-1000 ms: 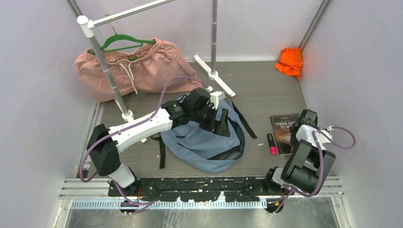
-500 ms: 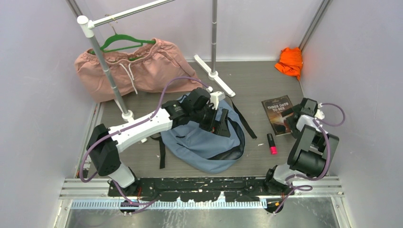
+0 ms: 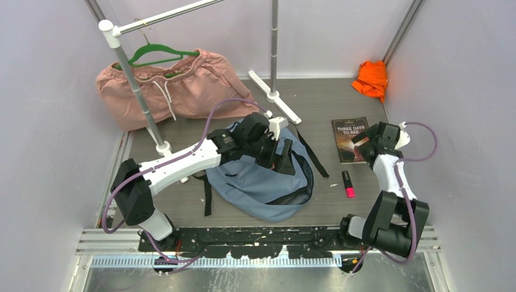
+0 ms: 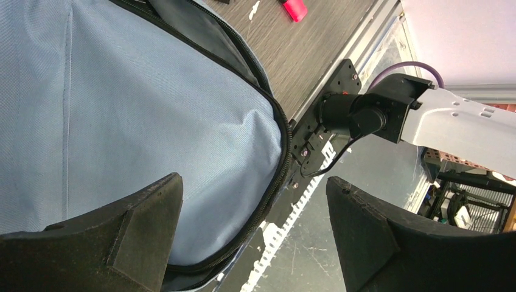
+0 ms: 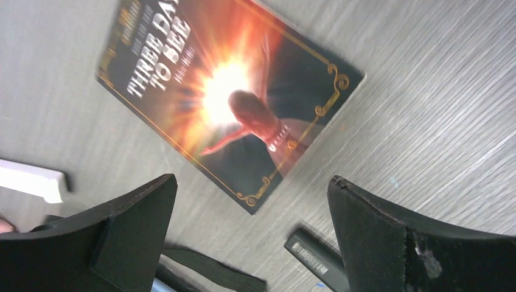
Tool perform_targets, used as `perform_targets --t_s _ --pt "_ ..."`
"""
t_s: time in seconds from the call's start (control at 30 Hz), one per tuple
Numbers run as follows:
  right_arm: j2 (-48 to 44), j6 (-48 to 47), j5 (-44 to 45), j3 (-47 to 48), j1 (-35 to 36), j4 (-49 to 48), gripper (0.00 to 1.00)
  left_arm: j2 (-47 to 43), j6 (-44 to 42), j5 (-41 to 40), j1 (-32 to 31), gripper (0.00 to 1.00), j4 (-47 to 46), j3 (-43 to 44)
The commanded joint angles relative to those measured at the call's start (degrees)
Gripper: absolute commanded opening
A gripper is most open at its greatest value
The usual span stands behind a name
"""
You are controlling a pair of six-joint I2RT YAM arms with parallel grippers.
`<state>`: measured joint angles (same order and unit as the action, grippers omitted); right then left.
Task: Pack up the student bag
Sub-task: Move the book to the center of the board.
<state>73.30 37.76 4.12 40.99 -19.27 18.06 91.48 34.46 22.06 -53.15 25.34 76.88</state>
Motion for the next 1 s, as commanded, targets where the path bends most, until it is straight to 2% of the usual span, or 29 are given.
perform_targets --t_s 0.0,0.2,0.27,0.37,0.5,0.63,0.97 --pt "-1.0 -1.1 6.4 6.2 -0.3 0.2 1.0 -2.7 -0.6 -0.5 0.1 0.88 -3.3 0.4" --pt "13.2 -1.4 5.7 18.9 -0.3 2.7 1.0 -3.3 0.1 -1.4 0.1 0.88 -4.0 -0.2" --pt "17.4 -1.2 6.9 22.0 -0.3 2.9 1.0 -3.0 -1.3 1.4 0.2 0.88 -2.9 0.4" --pt "21.1 -1.3 9.8 26.7 -0.3 4.5 1.0 -2.4 -2.2 3.4 0.1 0.87 -0.2 1.8" --pt "24.6 -1.8 13.2 32.3 -0.3 6.3 1.0 -4.1 -2.6 0.9 0.1 0.88 -1.9 -0.4" --pt "29.3 -2.7 14.9 36.5 -0.3 8.8 1.0 -4.2 -3.7 3.6 0.2 0.88 -1.5 0.0" --pt "38.6 -6.8 4.7 41.3 -0.4 8.7 1.0 -6.9 -1.9 2.9 0.1 0.88 -6.6 -5.7"
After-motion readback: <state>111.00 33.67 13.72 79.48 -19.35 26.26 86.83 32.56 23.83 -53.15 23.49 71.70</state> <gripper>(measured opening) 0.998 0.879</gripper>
